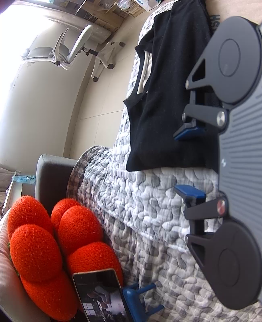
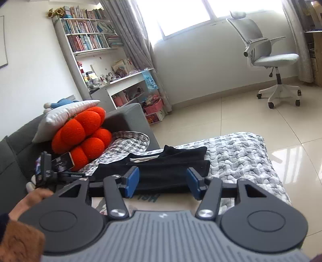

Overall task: Fold clothes
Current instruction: 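Move both open grippers to the hem of the beige bear-print shirt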

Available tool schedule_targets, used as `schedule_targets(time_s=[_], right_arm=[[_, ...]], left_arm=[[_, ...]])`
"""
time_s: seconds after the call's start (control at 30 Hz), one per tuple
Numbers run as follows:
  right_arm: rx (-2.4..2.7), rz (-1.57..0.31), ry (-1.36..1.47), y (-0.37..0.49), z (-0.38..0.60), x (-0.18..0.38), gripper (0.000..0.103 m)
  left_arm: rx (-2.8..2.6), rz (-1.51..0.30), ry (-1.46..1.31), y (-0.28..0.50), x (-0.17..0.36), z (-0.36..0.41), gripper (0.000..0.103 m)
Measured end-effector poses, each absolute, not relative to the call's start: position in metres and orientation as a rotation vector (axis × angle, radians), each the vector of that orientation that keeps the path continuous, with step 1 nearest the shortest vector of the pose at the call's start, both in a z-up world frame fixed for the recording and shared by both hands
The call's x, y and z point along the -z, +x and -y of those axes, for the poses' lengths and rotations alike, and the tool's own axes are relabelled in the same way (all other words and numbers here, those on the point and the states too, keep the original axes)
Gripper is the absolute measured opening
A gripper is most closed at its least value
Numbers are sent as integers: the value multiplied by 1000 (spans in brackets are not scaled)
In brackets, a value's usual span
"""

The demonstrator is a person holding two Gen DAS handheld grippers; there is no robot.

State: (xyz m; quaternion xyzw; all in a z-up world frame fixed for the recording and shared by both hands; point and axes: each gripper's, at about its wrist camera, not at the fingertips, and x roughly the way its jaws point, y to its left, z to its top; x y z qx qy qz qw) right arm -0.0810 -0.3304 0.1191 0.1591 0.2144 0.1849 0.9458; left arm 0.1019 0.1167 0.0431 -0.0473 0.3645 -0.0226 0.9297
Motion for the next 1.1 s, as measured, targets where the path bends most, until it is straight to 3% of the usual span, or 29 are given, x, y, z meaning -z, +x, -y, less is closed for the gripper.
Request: schedule_targets(time_s=[0.33,0.6,0.9,0.97,1.03,1.1], right_arm=[[-422,-493,169,-165,334,-122,63],[-515,-558,8,-175,288,-81,63],[-479,-536,-2,-166,259,-62,62],[-462,-538,14,-163,261,-58,59],[-432,-547,42,-158,265,-53,47],[-397,-556,64,-153,268,-48,45]], left_arm=[[79,-761,57,72,-38,-103,51],[164,-746,226,17,-48,-101,51],[201,-733,167,-35,-77,-131,51],[219,-730,150,-46,-84,-136,51],[223,-740,110,-55,-87,-144,51],[220,-745,67,-65,-85,-155,49]])
